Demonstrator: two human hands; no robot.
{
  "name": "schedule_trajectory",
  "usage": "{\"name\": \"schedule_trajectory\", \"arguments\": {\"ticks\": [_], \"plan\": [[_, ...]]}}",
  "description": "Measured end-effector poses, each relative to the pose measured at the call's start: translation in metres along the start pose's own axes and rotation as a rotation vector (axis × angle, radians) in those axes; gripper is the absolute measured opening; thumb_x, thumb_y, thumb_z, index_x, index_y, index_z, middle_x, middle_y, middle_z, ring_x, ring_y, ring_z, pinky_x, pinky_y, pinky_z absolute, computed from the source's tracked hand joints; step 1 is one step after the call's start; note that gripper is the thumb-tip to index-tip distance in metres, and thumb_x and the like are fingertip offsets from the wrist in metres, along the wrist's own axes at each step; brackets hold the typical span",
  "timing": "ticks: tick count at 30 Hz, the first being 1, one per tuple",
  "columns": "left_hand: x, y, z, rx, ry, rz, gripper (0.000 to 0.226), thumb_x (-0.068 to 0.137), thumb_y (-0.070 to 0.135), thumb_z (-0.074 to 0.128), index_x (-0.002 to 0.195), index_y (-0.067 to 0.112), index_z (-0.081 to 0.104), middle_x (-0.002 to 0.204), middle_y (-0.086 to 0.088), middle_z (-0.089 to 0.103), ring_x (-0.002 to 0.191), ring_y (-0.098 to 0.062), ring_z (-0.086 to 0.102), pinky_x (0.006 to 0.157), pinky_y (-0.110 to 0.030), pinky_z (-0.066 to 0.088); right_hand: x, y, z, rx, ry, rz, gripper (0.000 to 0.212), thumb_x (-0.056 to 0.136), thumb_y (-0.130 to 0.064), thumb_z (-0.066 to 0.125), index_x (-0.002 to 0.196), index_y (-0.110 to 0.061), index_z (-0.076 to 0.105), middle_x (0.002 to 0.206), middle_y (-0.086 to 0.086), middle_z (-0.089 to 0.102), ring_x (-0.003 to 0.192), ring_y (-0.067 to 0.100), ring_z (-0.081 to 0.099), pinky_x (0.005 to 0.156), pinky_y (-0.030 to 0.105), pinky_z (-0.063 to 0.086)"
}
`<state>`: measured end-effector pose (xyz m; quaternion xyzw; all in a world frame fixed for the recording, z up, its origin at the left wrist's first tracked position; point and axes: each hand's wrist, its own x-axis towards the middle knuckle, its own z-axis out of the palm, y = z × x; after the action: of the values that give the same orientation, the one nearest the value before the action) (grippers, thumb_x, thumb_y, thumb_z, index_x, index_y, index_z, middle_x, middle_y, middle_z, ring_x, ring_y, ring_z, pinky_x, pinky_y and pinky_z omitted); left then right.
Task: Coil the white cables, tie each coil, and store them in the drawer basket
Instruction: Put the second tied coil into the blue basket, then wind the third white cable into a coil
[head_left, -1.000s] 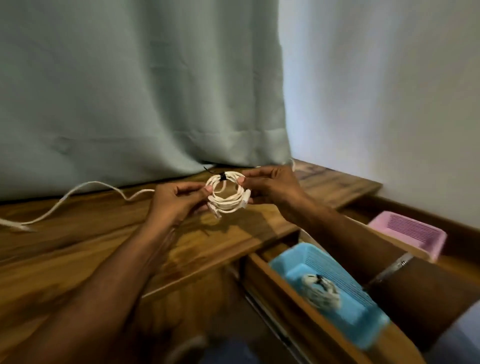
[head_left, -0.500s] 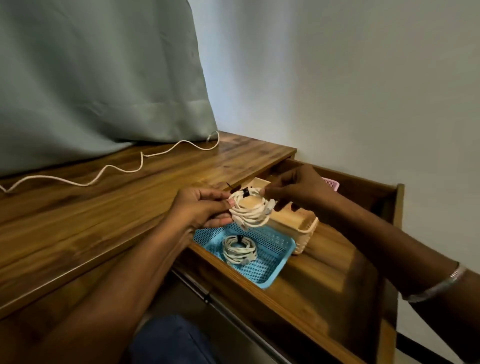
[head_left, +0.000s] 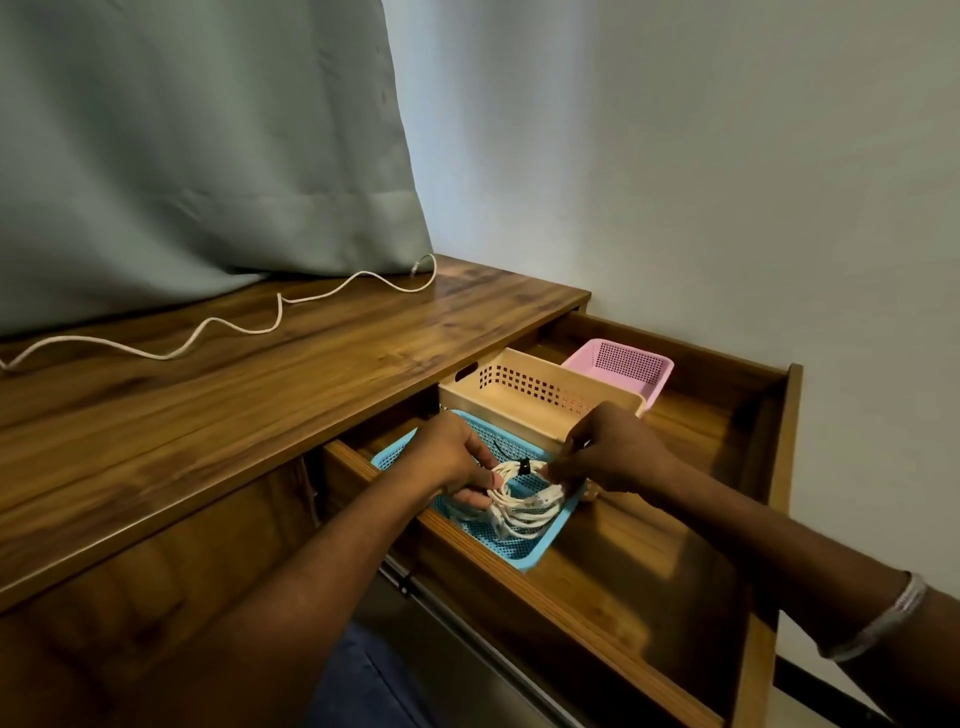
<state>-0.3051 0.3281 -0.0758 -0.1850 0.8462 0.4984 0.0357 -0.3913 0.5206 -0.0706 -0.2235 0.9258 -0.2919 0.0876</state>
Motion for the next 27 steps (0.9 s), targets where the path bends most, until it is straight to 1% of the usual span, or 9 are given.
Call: {"name": "schedule_trajectory", "arguments": {"ticks": [3,7,9,11,13,15,18,21,27], "plan": [[0.005,-0.002,0.008,0.195,0.050,0.057,0.018,0.075,0.009,0.087,0.090,0.009,0.077,0.076,-0.008,0.077,0.067,-0.019,0.076,0.070,-0.038,0.064,0.000,0.003,0.007,-0.141,0.073,-0.034,0.020,0.078,-0.040,0.088,0.084,-0.024,0.078,0.081,-0.010,0.075,0.070,0.008,0.072,0.063,0.027,0.061],[0.004,-0.007,0.015,0.487,0.118,0.139,0.024,0.072,0.035,0.089,0.089,0.023,0.078,0.071,0.006,0.076,0.065,-0.008,0.073,0.073,-0.037,0.063,-0.003,0.000,0.009,-0.338,0.095,-0.063,0.019,0.080,-0.042,0.085,0.082,-0.029,0.072,0.082,-0.013,0.071,0.072,0.003,0.065,0.067,0.027,0.061],[0.004,-0.008,0.016,0.498,0.117,0.152,0.017,0.079,0.035,0.083,0.088,0.021,0.078,0.073,0.004,0.075,0.065,-0.009,0.072,0.073,-0.036,0.063,-0.005,-0.004,0.013,-0.412,0.103,-0.074,0.022,0.079,-0.044,0.085,0.084,-0.028,0.071,0.083,-0.011,0.070,0.075,0.004,0.065,0.072,0.029,0.062],[0.005,-0.009,0.013,0.568,0.148,0.189,0.012,0.086,0.030,0.077,0.092,0.019,0.079,0.081,0.000,0.076,0.076,-0.013,0.073,0.077,-0.037,0.062,-0.005,-0.008,0.016,-0.483,0.100,-0.079,0.024,0.079,-0.046,0.085,0.088,-0.028,0.071,0.088,-0.009,0.071,0.080,0.008,0.066,0.075,0.032,0.063],[0.006,-0.012,0.009,0.671,0.225,0.228,0.012,0.085,0.022,0.077,0.096,0.018,0.079,0.095,-0.003,0.076,0.092,-0.018,0.070,0.082,-0.039,0.060,-0.006,-0.013,0.018,-0.545,0.103,-0.097,0.026,0.080,-0.047,0.084,0.091,-0.027,0.071,0.093,-0.007,0.072,0.083,0.010,0.066,0.075,0.031,0.061],[0.006,-0.016,0.005,0.736,0.245,0.228,0.017,0.081,0.018,0.080,0.098,0.019,0.079,0.101,-0.002,0.075,0.096,-0.018,0.068,0.082,-0.036,0.059,-0.007,-0.015,0.021,-0.596,0.112,-0.125,0.029,0.081,-0.049,0.083,0.095,-0.026,0.071,0.095,-0.006,0.072,0.083,0.011,0.066,0.073,0.029,0.060],[0.001,-0.020,0.002,0.754,0.250,0.259,0.021,0.082,0.022,0.081,0.103,0.025,0.079,0.107,0.004,0.073,0.098,-0.013,0.066,0.081,-0.031,0.057,-0.009,-0.017,0.023,-0.642,0.135,-0.140,0.032,0.082,-0.050,0.081,0.099,-0.025,0.071,0.100,-0.004,0.073,0.084,0.011,0.065,0.075,0.030,0.061],[-0.001,-0.020,-0.001,0.703,0.303,0.321,0.016,0.085,0.024,0.078,0.101,0.027,0.079,0.110,0.004,0.072,0.098,-0.012,0.066,0.083,-0.032,0.056,-0.007,-0.021,0.017,-0.602,0.198,-0.180,0.027,0.084,-0.048,0.080,0.100,-0.027,0.074,0.102,-0.005,0.073,0.080,0.009,0.061,0.068,0.025,0.056],[-0.002,-0.017,-0.009,0.554,0.261,0.365,0.009,0.081,0.010,0.081,0.084,0.018,0.078,0.086,0.002,0.074,0.067,-0.003,0.067,0.071,-0.031,0.063,0.006,-0.044,0.003,-0.483,0.293,-0.279,0.025,0.087,-0.050,0.077,0.095,-0.027,0.078,0.112,-0.002,0.077,0.083,0.011,0.070,0.068,0.032,0.062]]}}
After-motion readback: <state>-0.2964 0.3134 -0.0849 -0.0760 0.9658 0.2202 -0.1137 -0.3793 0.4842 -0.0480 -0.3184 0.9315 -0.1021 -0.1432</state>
